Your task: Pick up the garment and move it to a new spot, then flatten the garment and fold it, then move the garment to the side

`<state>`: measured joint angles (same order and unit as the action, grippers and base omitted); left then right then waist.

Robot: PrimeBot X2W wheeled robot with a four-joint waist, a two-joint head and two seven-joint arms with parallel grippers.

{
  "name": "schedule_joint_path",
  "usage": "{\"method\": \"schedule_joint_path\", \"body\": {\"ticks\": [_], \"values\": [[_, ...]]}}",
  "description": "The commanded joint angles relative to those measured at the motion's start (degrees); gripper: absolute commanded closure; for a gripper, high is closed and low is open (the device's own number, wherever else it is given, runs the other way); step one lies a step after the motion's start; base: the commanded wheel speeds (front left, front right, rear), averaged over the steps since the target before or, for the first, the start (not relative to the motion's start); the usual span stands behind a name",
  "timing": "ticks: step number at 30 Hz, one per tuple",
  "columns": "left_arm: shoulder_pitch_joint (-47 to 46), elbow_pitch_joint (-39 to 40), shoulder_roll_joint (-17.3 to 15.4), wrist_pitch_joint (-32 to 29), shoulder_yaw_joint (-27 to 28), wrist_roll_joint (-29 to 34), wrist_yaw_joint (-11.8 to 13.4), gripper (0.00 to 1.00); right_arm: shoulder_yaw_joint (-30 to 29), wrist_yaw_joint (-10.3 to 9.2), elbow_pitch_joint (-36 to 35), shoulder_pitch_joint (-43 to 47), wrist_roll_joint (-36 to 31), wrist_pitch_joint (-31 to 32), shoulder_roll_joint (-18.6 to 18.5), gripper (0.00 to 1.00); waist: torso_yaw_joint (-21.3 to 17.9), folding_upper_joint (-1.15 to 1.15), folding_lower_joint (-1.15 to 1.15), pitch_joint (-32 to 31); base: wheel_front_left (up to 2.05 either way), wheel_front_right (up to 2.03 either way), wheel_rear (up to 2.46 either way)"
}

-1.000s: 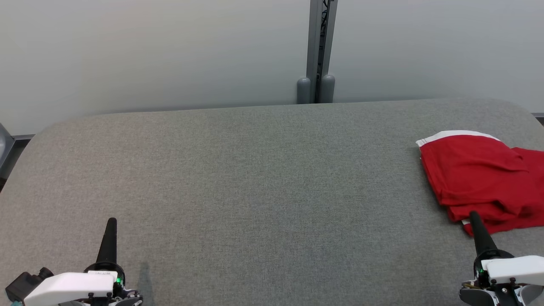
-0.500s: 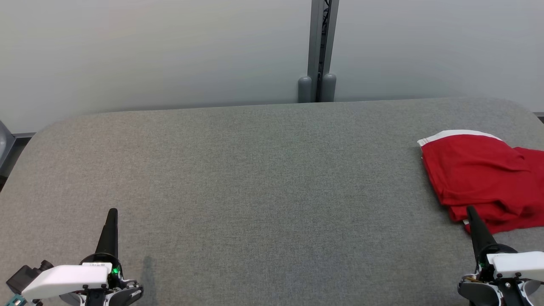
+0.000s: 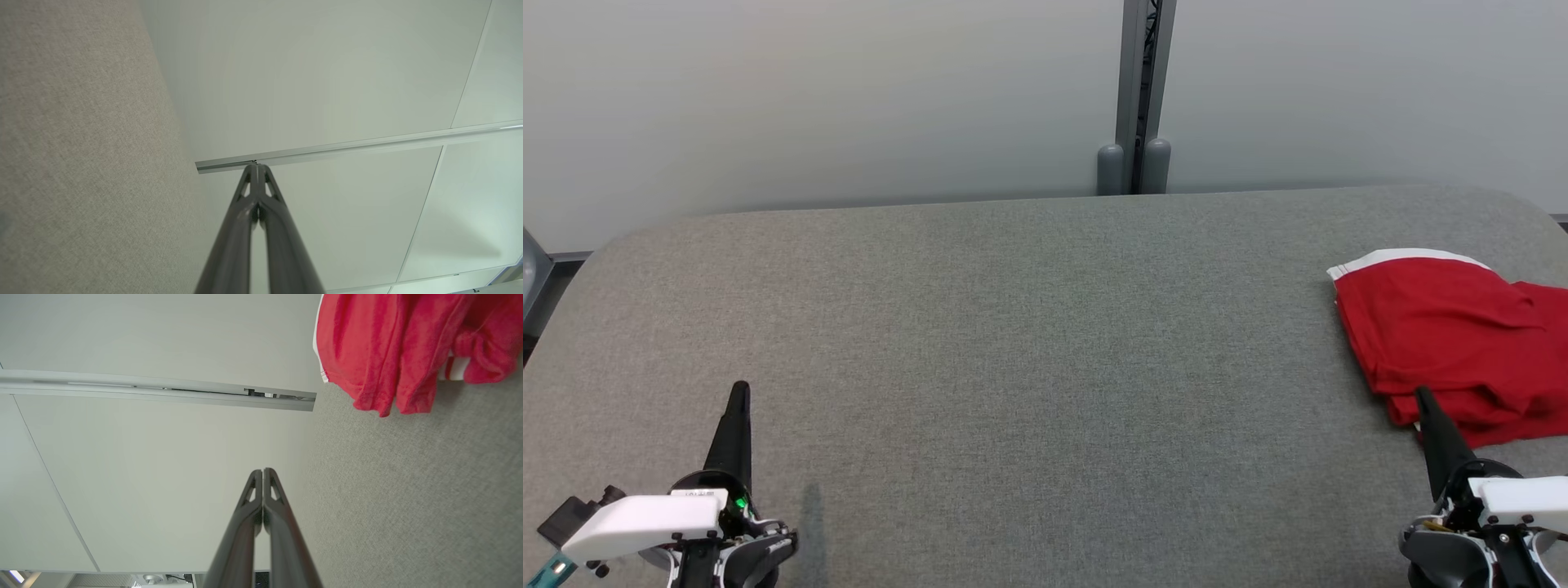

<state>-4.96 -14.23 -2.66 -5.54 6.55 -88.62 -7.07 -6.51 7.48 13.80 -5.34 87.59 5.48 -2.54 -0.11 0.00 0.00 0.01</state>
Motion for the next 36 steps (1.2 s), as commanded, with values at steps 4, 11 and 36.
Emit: {"method": "schedule_joint_path", "body": {"ticks": [4, 11, 36], "values": [[-1.41, 0.25, -0.34, -0.6, 0.02, -1.93, -0.56, 1.0, -0.07, 0.02, 0.16, -1.01, 2.46, 0.75, -0.56, 1.0, 0.04, 0.0, 0.0, 0.07, 0.0, 0.0, 0.0], [-1.87, 0.24, -0.37, -1.21, -0.01, -3.9, -0.65, 1.0, -0.07, 0.02, 0.34, -1.24, 5.02, 1.29, -0.59, 1.0, 0.11, 0.0, 0.0, 0.17, 0.0, 0.0, 0.0], [-1.78, 0.24, -0.36, -1.2, -0.01, -3.83, -0.53, 1.0, -0.06, 0.02, 0.33, -1.09, 4.88, 1.28, -0.58, 1.0, 0.11, 0.0, 0.0, 0.17, 0.0, 0.0, 0.0]]}}
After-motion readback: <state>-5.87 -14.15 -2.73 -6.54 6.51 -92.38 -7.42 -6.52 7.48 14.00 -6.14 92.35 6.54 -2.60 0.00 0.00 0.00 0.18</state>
